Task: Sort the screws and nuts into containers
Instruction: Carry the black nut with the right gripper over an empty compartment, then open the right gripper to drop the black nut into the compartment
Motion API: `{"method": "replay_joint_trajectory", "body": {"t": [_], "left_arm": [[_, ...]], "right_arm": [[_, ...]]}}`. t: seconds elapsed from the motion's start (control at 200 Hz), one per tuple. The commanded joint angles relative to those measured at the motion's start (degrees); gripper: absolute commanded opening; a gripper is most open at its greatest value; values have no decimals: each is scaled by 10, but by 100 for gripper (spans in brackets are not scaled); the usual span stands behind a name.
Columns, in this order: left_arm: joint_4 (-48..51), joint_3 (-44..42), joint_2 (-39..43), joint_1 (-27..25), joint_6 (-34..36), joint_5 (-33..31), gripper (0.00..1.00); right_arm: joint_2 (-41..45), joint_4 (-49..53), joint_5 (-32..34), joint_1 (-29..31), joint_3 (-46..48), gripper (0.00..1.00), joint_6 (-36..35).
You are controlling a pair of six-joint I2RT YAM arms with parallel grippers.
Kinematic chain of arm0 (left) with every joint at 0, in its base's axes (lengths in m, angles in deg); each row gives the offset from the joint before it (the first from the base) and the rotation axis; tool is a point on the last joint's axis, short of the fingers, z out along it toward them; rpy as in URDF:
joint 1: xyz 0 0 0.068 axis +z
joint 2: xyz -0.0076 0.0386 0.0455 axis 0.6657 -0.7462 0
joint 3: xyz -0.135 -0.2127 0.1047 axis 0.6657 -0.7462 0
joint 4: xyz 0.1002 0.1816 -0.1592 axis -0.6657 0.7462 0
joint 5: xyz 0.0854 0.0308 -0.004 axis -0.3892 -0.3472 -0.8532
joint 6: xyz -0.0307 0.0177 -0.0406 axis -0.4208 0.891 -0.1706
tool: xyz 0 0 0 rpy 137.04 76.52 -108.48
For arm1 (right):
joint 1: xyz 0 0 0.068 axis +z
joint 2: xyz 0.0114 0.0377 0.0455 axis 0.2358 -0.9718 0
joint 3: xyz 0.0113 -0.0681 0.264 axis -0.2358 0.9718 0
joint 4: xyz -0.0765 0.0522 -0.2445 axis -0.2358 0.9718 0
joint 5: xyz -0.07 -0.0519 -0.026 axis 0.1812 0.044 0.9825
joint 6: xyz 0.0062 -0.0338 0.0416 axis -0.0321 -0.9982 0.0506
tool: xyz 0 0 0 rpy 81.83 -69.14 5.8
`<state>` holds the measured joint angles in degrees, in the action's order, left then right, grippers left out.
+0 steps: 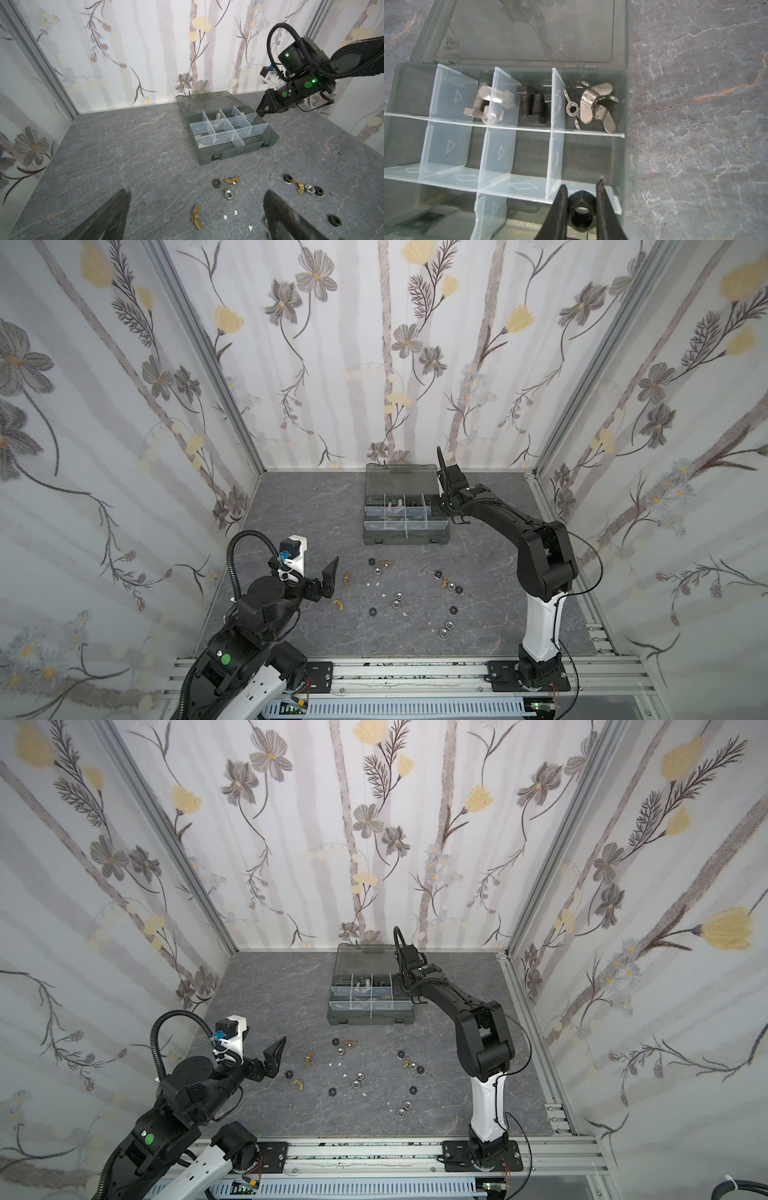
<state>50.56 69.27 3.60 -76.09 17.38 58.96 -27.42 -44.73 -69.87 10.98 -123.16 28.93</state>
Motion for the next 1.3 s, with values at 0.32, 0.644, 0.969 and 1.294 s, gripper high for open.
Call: {"method": "replay_joint_trajectory", "body": {"t": [0.32,0.644,0.969,1.294], "left_arm": [[-17,3,-1,3,-2,-1,100],[-17,4,-1,4,-2,-2,100],[-17,5,-4,5,-2,0,100],[-17,4,-1,6,0,6,100]], "right_arm": [[-62,-4,-7,1,-36,8,-20],[-76,-11,-8,1,-26,15,-23],[-67,-4,-1,0,-24,41,-29],[35,32,24,-7,30,42,-42]]}}
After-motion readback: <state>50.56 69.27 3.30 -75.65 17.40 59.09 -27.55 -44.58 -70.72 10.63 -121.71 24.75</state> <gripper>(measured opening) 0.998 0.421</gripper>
